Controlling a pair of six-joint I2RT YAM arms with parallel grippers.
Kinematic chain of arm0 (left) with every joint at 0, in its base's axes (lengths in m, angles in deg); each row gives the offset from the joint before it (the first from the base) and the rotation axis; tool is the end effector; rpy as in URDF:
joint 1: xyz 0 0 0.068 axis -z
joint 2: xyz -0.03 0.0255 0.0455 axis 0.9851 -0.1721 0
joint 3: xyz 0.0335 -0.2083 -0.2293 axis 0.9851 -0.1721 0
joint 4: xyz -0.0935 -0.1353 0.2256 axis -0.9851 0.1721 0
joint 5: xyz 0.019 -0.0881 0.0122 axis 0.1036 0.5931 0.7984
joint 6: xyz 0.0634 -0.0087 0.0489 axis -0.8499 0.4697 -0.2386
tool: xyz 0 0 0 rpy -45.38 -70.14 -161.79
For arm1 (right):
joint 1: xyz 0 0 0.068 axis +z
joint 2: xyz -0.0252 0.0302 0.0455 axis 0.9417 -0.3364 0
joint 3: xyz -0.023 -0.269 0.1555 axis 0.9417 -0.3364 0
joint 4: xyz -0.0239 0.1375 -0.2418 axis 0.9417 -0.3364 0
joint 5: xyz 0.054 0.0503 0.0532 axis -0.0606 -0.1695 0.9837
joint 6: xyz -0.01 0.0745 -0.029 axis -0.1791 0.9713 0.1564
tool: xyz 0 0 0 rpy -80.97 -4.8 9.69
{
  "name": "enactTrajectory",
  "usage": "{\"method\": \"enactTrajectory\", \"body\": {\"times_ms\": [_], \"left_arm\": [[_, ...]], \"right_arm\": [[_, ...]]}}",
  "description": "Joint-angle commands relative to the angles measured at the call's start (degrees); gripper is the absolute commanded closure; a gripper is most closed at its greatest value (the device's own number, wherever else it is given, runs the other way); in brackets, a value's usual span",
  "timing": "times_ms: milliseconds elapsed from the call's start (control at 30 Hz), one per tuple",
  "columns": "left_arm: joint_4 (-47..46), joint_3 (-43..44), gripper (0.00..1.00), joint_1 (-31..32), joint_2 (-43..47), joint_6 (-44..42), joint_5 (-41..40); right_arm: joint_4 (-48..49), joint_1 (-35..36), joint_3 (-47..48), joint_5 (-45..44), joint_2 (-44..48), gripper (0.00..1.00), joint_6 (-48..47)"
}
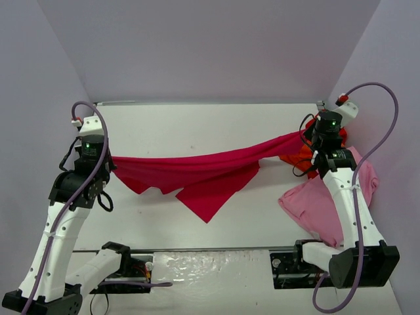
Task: Fold and stack the t-shirts
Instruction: Flatten out the tshirt
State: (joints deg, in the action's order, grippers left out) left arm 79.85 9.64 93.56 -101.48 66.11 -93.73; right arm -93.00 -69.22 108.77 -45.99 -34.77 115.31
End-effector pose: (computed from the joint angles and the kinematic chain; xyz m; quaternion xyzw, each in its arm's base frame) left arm 0.1869 -0.0122 0.4314 -0.1450 0.8324 0.0641 0.5311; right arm 0.2997 -0.0138 0.4191 0.2496 0.7139 0.0447 0.6527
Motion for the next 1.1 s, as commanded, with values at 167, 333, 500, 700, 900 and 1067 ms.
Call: {"method": "enactTrajectory", "body": {"times_ms": [167,333,500,700,900,1067], "left_arm": [[-6.6,1.3,1.0,-0.3,-2.2,-0.5,-2.4],[-7.6,0.3,0.86,-0.3,-6.1,0.0,0.2],[-8.6,-0.5,0.03,-1.0,-11.8,-1.1,1.2],[-3.7,3.4,0.03,-0.7,-10.9,2.5,10.2],[-2.0,-2.3,0.06,12.0,-6.6,17.9,24.0],[-2.4,-7.2,0.32,20.3,-12.1,23.2,19.4]], "right_arm": [[12.9,0.8,-2.0,1.7,-4.8,1.0,-0.4],[14.3,1.5,-1.9,1.5,-9.2,1.0,-0.6],[17.2,1.9,-2.1,1.1,-13.5,1.0,-1.8],[19.0,2.5,-1.5,2.0,-17.7,1.0,-1.5],[19.7,3.3,-1.6,3.1,-18.5,1.0,-0.9],[19.6,5.1,-3.1,4.5,-17.8,1.0,-0.9]]}}
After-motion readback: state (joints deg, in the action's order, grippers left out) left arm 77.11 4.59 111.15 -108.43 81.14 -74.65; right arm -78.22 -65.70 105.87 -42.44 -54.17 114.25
